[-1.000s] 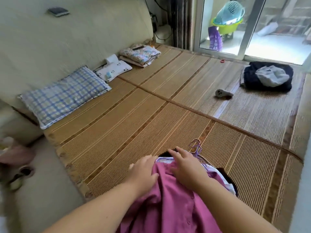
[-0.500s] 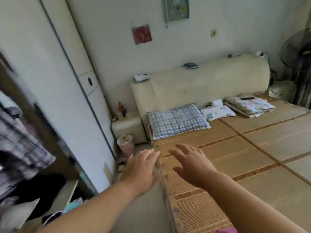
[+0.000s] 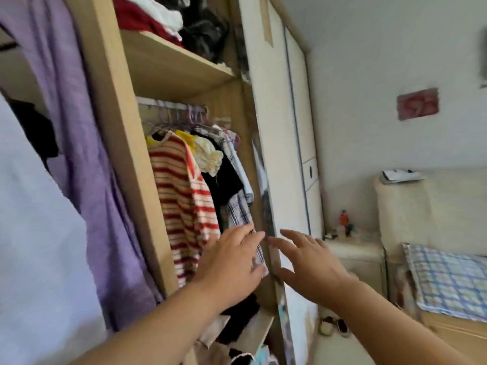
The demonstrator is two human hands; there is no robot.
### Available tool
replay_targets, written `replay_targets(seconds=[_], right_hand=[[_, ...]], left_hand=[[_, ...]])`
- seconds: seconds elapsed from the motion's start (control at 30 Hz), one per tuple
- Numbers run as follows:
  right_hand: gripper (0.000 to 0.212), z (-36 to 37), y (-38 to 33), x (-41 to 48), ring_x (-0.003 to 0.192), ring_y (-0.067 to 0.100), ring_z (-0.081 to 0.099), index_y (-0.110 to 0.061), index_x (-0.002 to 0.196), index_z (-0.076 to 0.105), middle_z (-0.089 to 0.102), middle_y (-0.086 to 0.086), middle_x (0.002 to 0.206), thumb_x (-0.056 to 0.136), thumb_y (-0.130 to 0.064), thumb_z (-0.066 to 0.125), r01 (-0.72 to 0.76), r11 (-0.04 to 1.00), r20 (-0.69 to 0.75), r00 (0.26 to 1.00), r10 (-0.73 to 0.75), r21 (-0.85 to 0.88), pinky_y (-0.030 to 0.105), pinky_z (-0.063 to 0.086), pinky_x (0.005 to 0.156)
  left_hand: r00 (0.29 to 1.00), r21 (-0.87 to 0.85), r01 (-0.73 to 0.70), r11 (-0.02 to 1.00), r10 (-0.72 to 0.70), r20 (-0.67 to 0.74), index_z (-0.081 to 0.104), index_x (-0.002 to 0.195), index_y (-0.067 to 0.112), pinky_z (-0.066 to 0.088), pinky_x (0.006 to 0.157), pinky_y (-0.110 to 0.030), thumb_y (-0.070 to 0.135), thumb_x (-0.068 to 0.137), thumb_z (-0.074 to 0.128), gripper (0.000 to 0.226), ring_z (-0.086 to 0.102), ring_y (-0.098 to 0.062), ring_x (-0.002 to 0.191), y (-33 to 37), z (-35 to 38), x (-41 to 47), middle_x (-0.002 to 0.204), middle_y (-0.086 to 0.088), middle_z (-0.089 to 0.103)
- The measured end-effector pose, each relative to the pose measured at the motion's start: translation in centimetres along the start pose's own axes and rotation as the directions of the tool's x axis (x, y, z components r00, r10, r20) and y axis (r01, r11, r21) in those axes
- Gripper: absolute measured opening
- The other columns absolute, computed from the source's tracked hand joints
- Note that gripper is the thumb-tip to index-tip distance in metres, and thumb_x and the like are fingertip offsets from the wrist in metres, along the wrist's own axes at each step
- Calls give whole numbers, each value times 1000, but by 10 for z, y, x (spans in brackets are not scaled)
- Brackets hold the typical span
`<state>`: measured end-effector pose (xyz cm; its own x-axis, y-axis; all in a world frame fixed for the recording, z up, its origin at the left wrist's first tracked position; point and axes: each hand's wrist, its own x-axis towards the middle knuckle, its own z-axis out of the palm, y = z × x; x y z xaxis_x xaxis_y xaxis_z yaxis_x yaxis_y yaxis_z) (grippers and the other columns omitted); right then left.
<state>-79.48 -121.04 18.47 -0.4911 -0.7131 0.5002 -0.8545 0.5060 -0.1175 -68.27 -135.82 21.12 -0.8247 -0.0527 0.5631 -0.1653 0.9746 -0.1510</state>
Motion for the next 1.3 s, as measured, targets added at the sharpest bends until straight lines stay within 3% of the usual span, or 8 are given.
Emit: replay_targets(seconds=[0.3,0.57,0.67,0.8,0.87,0.97,1.1,1.3], right_hand=[[62,-33,-62,140,135,21,32,-37,142,27,30,-6,149,87,-44,54,302,950,-249,929,-274,84,44,30,109],[60,-45,-58,263,131,20,38,-35,142,34,36,-6,145,86,-45,54,501,832,-370,839,-399,239,44,35,106],[59,-48,-56,307,128,20,40,-35,141,34,37,-5,143,87,-45,54,560,785,-382,808,-447,265,43,38,104],[63,-46,-57,364,128,22,41,-28,144,33,40,2,141,87,-44,56,583,750,-375,801,-467,312,33,37,104],[65,-43,-58,389,128,23,41,-26,145,32,41,5,141,88,-43,56,569,744,-335,818,-468,349,33,37,103],[62,-36,-63,420,127,26,41,-21,145,31,41,8,140,89,-38,54,555,730,-290,832,-474,398,31,36,101],[50,-27,-75,458,125,28,41,-11,138,39,44,13,138,91,-26,49,540,722,-263,842,-472,433,33,38,100],[19,-23,-96,503,88,31,57,-5,107,54,59,16,98,93,-15,46,433,825,-191,901,-388,364,35,47,69]], left_hand=[[959,223,189,956,-131,-250,34,140,36,34,106,-42,56,77,45,66,35,-15,133,-74,-71,37,145,9,39],[854,480,439,759,-186,-486,52,127,30,24,108,-54,41,70,65,59,29,-29,138,-119,-113,86,143,-5,44],[779,466,555,689,-232,-583,51,129,29,24,107,-59,40,70,68,62,15,-32,142,-133,-132,107,153,-10,26],[671,430,672,604,-249,-699,35,144,17,12,115,-44,28,74,71,80,7,-36,144,-145,-149,126,157,-20,9],[594,360,725,588,-267,-759,23,148,10,16,114,-38,24,76,71,88,8,-35,144,-145,-152,135,157,-22,5],[514,293,765,573,-269,-815,12,149,1,18,110,-30,16,79,68,91,16,-32,143,-145,-154,141,155,-23,14],[367,152,824,546,-309,-878,11,150,10,38,92,-33,18,81,63,88,42,-31,125,-146,-151,144,144,-18,39],[352,183,848,497,-271,-896,15,150,16,40,90,-37,22,80,61,85,44,-28,121,-152,-150,142,141,-13,43]])
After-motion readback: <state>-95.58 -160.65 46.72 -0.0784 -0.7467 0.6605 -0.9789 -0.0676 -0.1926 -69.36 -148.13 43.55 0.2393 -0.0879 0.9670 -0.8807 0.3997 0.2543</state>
